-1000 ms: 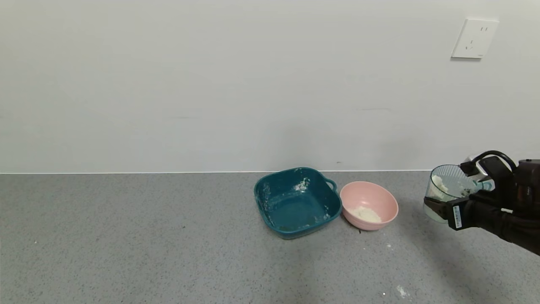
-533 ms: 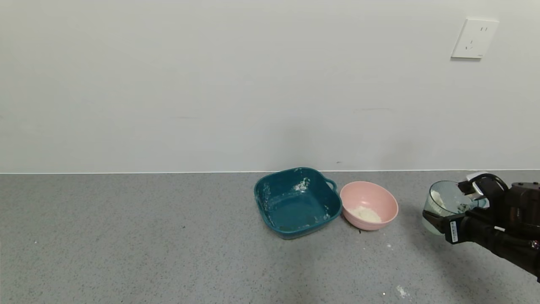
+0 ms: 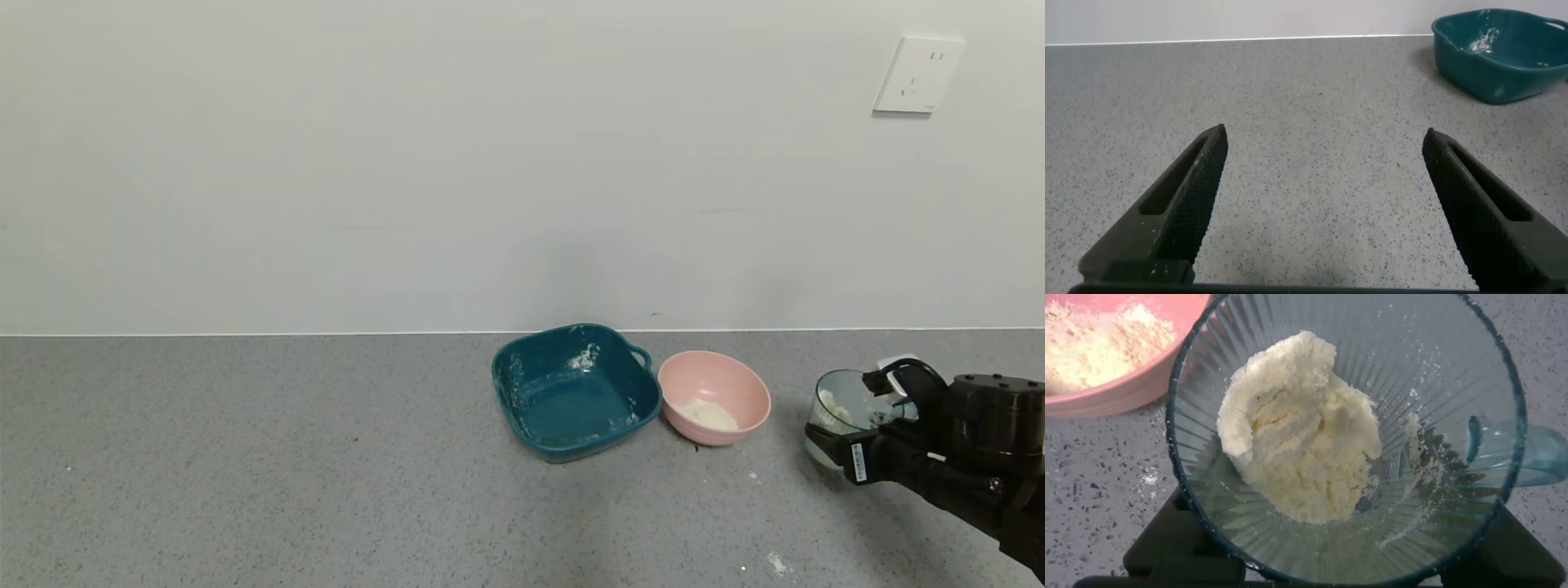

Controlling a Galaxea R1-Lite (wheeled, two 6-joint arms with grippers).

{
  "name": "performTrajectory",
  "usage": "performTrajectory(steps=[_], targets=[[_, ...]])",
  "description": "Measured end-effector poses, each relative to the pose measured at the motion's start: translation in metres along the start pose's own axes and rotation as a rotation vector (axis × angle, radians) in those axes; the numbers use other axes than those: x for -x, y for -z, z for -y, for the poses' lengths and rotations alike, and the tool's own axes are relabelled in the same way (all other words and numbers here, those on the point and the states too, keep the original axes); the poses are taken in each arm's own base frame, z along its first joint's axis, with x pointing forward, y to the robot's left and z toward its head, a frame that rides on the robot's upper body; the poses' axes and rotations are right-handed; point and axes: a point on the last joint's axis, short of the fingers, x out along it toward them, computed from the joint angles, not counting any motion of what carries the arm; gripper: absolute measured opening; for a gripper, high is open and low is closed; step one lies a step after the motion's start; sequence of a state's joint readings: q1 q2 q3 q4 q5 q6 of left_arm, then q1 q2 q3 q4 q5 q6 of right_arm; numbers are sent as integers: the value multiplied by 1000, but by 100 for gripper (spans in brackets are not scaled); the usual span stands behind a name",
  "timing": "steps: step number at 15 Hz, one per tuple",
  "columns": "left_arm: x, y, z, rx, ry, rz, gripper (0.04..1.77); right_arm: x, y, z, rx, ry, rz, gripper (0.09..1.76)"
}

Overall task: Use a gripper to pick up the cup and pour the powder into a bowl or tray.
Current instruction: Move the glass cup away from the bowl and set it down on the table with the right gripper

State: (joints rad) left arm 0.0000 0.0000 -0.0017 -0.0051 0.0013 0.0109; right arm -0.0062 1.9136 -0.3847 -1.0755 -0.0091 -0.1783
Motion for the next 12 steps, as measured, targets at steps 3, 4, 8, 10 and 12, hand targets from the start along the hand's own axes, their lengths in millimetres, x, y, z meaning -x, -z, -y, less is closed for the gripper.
performTrajectory(steps=[3,4,8,10,12], targets=[[0,0,0,0,0,0,172,-6,7,-1,0,-3,-17,134],[0,0,0,0,0,0,172,-7,9,-2,0,-5,-26,134],[0,0,0,0,0,0,172,-9,11,-3,3,-8,-33,134],[0,0,0,0,0,0,172,-10,11,-3,4,-8,-33,134],[0,0,0,0,0,0,172,-9,11,-3,7,-8,-32,139]])
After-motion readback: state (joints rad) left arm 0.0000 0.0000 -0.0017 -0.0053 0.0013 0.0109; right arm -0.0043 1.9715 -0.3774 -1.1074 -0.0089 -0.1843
